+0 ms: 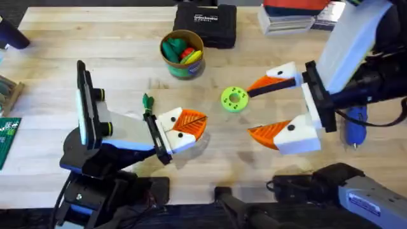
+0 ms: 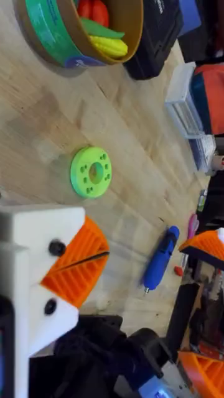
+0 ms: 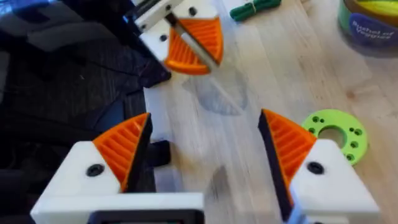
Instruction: Pick up the gripper from the table and insert it into the empty holder that is missing its gripper. Then pick up a screw, insert it into the mounting hole, and use the screwdriver to tighten it. Finally, clean up the table by picking up the vegetable and placing it into the bucket.
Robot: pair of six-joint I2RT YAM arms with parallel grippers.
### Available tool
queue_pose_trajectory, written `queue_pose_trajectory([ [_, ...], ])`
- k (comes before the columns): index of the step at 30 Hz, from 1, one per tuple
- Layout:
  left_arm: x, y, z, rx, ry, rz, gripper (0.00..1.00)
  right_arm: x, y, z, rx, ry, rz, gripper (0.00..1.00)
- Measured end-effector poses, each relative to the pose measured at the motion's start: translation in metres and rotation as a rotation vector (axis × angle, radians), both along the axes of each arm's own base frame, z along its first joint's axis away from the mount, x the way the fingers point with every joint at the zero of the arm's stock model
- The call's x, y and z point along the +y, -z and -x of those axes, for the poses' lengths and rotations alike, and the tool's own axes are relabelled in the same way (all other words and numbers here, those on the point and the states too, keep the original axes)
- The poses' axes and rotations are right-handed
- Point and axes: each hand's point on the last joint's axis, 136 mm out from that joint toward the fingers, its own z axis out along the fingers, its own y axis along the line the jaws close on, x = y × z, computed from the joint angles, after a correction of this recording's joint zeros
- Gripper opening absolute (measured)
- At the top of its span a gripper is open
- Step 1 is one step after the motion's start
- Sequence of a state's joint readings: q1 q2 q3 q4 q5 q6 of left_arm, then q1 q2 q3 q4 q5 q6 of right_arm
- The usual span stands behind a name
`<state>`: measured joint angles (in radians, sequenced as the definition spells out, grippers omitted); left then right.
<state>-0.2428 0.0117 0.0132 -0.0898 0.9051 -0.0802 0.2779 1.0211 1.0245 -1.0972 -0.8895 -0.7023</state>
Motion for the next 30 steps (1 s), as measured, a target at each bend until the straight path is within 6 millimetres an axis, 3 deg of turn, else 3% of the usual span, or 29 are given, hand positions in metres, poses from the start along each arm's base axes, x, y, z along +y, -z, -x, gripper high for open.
queue_pose_trajectory([
  [8, 0.0, 0.0, 0.0, 0.001, 0.0, 0.001, 0.007, -0.001, 0.002, -0.005, -0.039, -0.003, 0.015, 0.993],
  [13, 0.0, 0.0, 0.0, 0.002, 0.0, 0.001, 0.007, -0.02, 0.021, -0.035, 0.002, 0.192, 0.156, 0.993],
  [16, 0.0, 0.0, 0.0, 0.002, 0.0, 0.001, 0.007, -0.041, 0.038, -0.062, 0.069, 0.344, 0.229, 0.994],
  [19, 0.0, 0.0, 0.0, 0.001, 0.0, 0.001, 0.007, -0.075, 0.057, -0.093, 0.134, 0.532, 0.297, 0.994],
  [22, 0.0, 0.0, 0.0, 0.001, 0.0, 0.001, 0.007, -0.128, 0.075, -0.119, 0.193, 0.765, 0.376, 0.994],
  [30, 0.0, 0.0, 0.0, 0.002, 0.0, 0.001, 0.007, -0.26, 0.092, -0.14, 0.228, 1.233, 0.509, 0.994],
])
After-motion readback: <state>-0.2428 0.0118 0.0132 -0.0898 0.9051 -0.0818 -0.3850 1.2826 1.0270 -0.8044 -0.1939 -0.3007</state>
